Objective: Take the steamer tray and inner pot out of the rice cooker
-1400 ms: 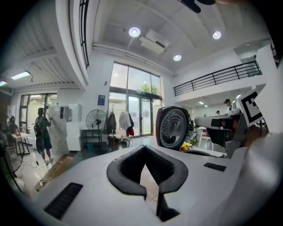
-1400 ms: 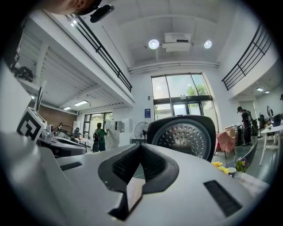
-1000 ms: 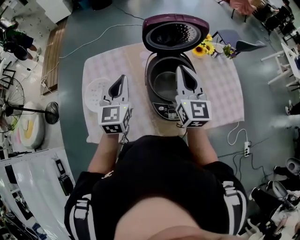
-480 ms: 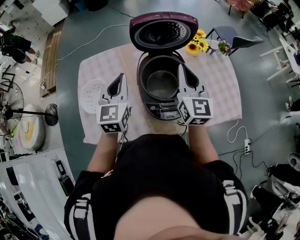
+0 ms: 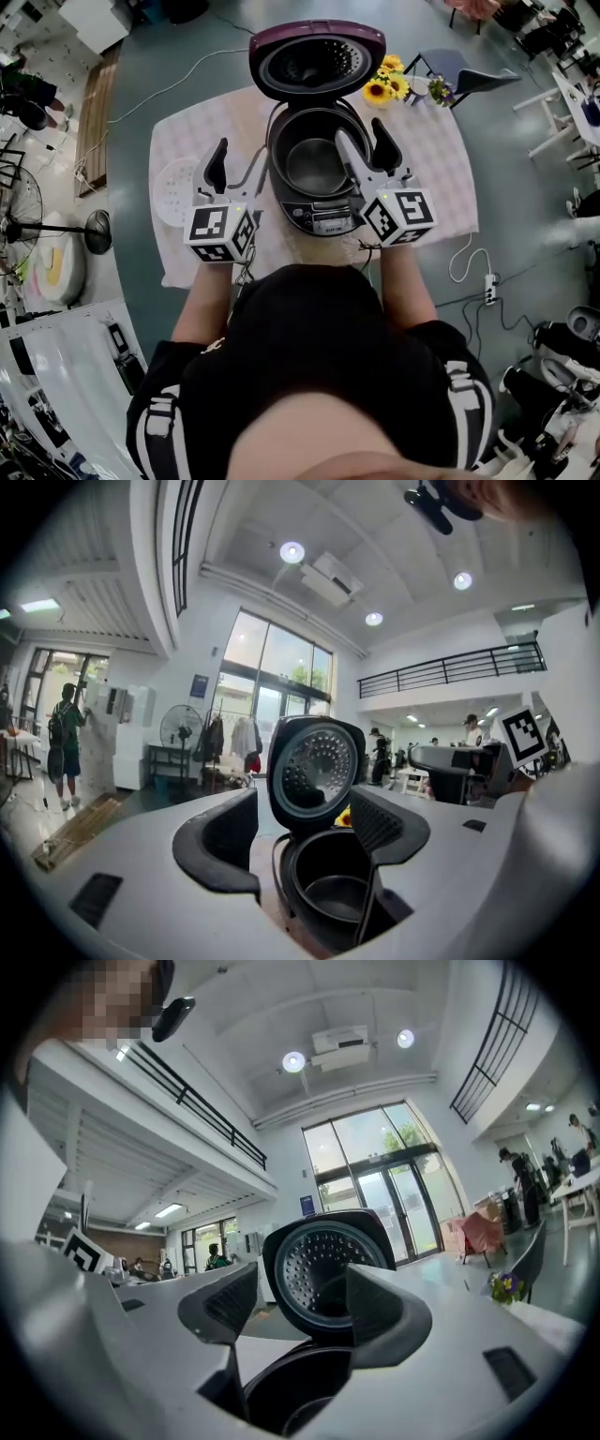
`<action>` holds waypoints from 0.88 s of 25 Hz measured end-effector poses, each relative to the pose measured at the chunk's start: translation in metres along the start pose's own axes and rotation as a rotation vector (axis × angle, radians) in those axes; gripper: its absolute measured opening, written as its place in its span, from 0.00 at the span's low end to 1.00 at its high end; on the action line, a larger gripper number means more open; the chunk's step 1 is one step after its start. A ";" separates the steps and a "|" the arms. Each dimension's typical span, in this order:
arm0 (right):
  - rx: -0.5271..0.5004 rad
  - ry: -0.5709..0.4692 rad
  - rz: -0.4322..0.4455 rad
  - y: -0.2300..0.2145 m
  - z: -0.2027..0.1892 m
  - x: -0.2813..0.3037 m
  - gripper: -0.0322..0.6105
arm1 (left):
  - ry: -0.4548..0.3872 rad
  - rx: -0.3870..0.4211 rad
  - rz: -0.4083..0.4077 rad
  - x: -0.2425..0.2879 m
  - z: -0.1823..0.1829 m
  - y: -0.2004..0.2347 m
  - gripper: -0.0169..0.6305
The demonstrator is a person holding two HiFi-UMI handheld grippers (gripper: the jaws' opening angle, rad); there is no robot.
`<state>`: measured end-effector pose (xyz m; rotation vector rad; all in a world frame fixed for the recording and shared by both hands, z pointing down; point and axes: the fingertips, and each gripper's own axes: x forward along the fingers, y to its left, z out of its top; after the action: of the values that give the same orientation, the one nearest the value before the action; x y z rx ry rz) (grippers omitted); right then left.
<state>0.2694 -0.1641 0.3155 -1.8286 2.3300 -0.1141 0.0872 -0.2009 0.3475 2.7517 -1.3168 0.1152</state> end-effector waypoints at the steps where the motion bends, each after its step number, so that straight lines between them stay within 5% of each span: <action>1: 0.056 0.013 0.015 -0.002 -0.001 0.000 0.48 | 0.004 -0.020 -0.019 0.001 0.000 -0.002 0.47; 5: 0.390 0.050 0.092 -0.030 -0.002 -0.007 0.48 | 0.033 -0.198 -0.132 0.006 -0.004 -0.011 0.46; 12: 0.743 0.226 0.181 -0.084 -0.025 -0.013 0.49 | 0.216 -0.634 -0.331 0.016 -0.034 -0.004 0.47; 22: 0.985 0.561 0.303 -0.114 -0.098 -0.017 0.49 | 0.461 -0.997 -0.539 0.026 -0.078 -0.011 0.46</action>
<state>0.3641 -0.1803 0.4320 -0.9973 2.1333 -1.5616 0.1098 -0.2058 0.4275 1.9258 -0.3139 0.0305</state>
